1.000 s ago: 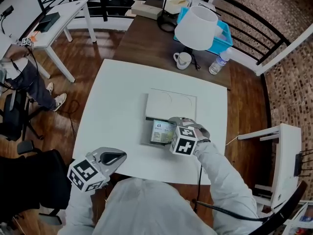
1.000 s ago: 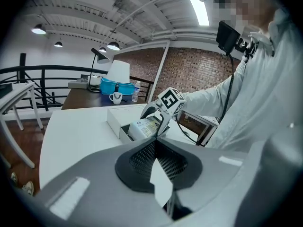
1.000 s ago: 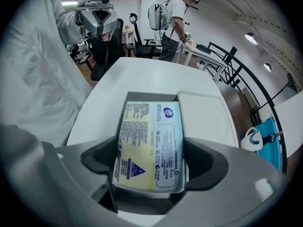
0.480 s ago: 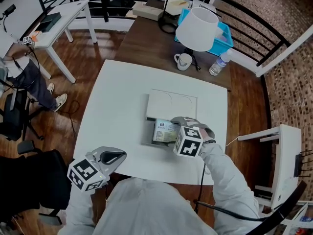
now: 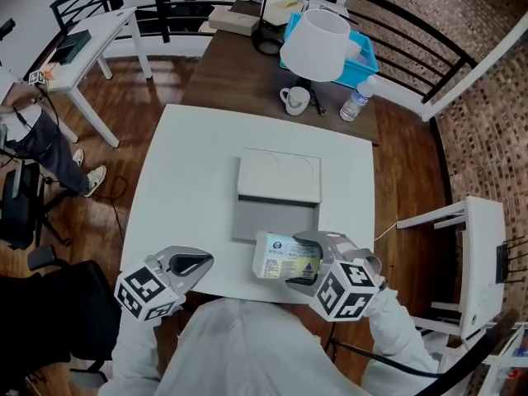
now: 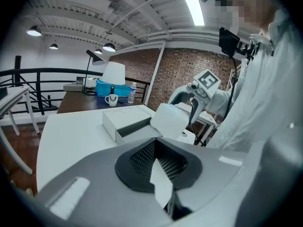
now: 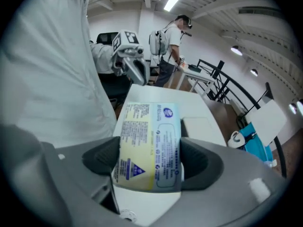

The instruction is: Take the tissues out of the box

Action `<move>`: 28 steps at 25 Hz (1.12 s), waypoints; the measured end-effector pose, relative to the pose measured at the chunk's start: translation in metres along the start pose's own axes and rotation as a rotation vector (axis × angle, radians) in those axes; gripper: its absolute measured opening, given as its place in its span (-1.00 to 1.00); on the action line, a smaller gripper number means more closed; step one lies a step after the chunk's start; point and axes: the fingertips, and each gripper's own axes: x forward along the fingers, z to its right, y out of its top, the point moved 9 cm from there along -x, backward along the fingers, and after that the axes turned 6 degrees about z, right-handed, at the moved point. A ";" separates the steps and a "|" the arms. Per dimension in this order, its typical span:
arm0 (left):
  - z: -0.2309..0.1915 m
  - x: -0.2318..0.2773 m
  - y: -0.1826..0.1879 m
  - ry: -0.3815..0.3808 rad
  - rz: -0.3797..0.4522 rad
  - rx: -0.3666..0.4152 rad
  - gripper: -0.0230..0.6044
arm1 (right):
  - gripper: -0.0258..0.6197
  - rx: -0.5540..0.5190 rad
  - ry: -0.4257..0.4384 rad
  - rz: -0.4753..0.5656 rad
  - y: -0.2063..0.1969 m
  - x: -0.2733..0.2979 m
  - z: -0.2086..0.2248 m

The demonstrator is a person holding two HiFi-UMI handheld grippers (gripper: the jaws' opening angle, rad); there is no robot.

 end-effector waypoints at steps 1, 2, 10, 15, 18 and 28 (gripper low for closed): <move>0.001 0.001 0.000 -0.008 -0.001 0.004 -0.88 | 0.33 0.009 0.023 -0.021 -0.006 0.011 -0.010; 0.002 0.002 0.000 -0.014 -0.002 0.007 -0.88 | 0.33 0.019 0.044 -0.038 -0.012 0.023 -0.018; 0.010 0.000 -0.006 -0.025 -0.018 0.006 -0.88 | 0.32 0.037 0.119 -0.115 -0.042 0.087 -0.043; 0.011 -0.009 -0.009 -0.005 -0.022 0.001 -0.88 | 0.32 0.017 0.125 -0.125 -0.050 0.095 -0.045; 0.010 -0.012 -0.011 0.000 -0.016 -0.003 -0.88 | 0.32 0.016 0.130 -0.100 -0.052 0.093 -0.044; 0.009 -0.013 -0.005 0.003 -0.008 0.010 -0.88 | 0.32 0.314 0.027 0.578 -0.001 -0.017 0.009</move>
